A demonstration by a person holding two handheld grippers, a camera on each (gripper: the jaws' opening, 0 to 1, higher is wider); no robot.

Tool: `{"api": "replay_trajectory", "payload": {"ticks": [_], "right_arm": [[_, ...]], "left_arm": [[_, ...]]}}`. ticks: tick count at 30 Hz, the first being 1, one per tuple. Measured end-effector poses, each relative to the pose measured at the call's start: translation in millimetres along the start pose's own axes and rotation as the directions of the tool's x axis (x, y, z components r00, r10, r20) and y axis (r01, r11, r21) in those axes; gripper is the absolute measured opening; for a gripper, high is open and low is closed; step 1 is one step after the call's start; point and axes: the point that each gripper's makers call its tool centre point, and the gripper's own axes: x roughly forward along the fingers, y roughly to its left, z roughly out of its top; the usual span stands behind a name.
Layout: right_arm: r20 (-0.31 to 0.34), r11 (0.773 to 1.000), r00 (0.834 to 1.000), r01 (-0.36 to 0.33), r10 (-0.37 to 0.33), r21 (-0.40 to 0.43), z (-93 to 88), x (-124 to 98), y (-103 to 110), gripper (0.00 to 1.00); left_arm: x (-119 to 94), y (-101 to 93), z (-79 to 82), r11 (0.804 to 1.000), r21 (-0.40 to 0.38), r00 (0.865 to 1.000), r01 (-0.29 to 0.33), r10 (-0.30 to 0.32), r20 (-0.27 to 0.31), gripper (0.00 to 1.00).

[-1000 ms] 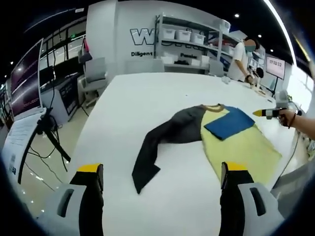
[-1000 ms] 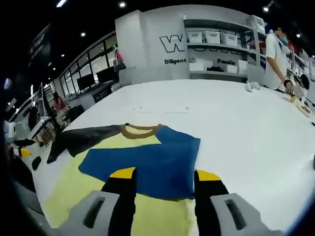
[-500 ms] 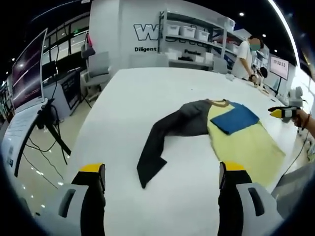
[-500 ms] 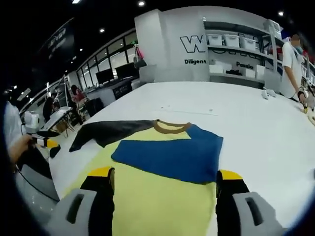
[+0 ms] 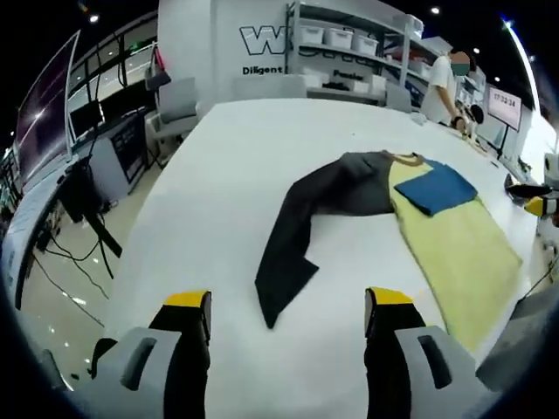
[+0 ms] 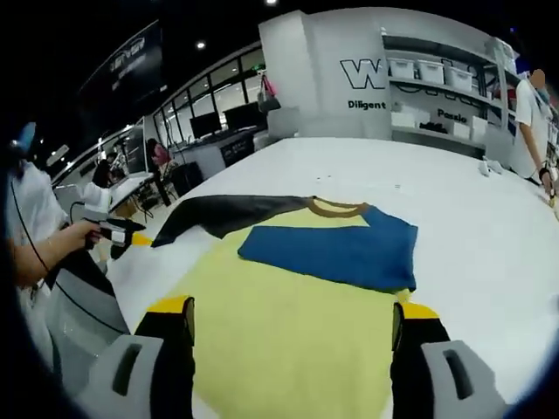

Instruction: Fold the garment on the visible template until the final outline fits inside the template.

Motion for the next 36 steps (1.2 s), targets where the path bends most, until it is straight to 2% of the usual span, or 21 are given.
{"api": "replay_trajectory", "payload": {"ticks": [5, 7, 12, 13, 14, 16, 20, 22, 26, 29, 30, 32, 36], "right_arm": [[-0.005, 1.000, 1.000, -0.003, 0.003, 0.001, -3.7, -2.9, 3.4, 0.89], [-0.006, 1.000, 1.000, -0.003, 0.003, -0.002, -4.4, -3.4, 4.4, 0.88], [-0.007, 1.000, 1.000, 0.000, -0.001, -0.015, -4.5, -4.6, 5.5, 0.85], [-0.009, 1.000, 1.000, 0.001, -0.001, -0.018, -4.7, -4.9, 6.1, 0.85], [-0.008, 1.000, 1.000, 0.000, 0.000, -0.022, -5.2, -4.1, 5.8, 0.85], [-0.015, 1.000, 1.000, 0.004, -0.004, -0.023, -6.2, -4.3, 5.6, 0.84], [-0.014, 1.000, 1.000, 0.004, -0.004, -0.026, -6.0, -4.5, 5.4, 0.82], [-0.015, 0.999, 1.000, 0.005, -0.006, -0.033, -6.1, -5.2, 5.4, 0.82], [-0.015, 0.999, 1.000, 0.001, -0.002, -0.039, -5.4, -6.8, 6.4, 0.81], [-0.013, 0.999, 1.000, -0.007, 0.006, -0.043, -3.8, -7.5, 8.0, 0.81], [-0.016, 0.999, 1.000, -0.009, 0.008, -0.049, -3.6, -7.7, 9.4, 0.81], [-0.016, 0.999, 1.000, -0.011, 0.010, -0.053, -3.1, -7.3, 10.3, 0.81], [-0.023, 0.998, 1.000, -0.018, 0.017, -0.061, -3.3, -6.2, 12.3, 0.81]], "left_arm": [[10.6, 4.4, -4.9, 0.999, 0.042, 1.000, -0.011, 0.011, -0.019, 0.56], [14.4, 6.2, -6.1, 0.999, 0.043, 1.000, -0.012, 0.012, -0.017, 0.44], [24.4, 10.3, -11.4, 0.999, 0.031, 0.999, -0.021, 0.022, -0.033, 0.24], [25.6, 9.0, -12.3, 1.000, 0.019, 0.999, -0.019, 0.020, -0.039, 0.14], [28.9, 8.4, -13.7, 1.000, 0.015, 0.999, -0.022, 0.023, -0.048, 0.09], [30.0, 8.5, -9.4, 0.999, 0.023, 0.999, -0.026, 0.026, -0.024, 0.09], [28.7, 11.4, -5.7, 0.999, 0.024, 0.999, -0.041, 0.041, -0.023, 0.02], [24.8, 14.5, -0.2, 0.999, 0.025, 0.999, -0.046, 0.046, -0.008, 0.02], [11.8, 25.0, 15.4, 0.997, 0.040, 0.997, -0.065, 0.064, 0.031, 0.01], [-0.7, 35.5, 34.2, 0.993, 0.074, 0.993, -0.091, 0.085, 0.076, 0.01], [-8.3, 41.6, 46.1, 0.984, 0.120, 0.987, -0.131, 0.118, 0.106, 0.01], [-14.4, 41.2, 57.8, 0.967, 0.195, 0.982, -0.161, 0.137, 0.131, 0.01], [-11.5, 31.7, 61.9, 0.933, 0.302, 0.978, -0.195, 0.159, 0.138, 0.01]]}}
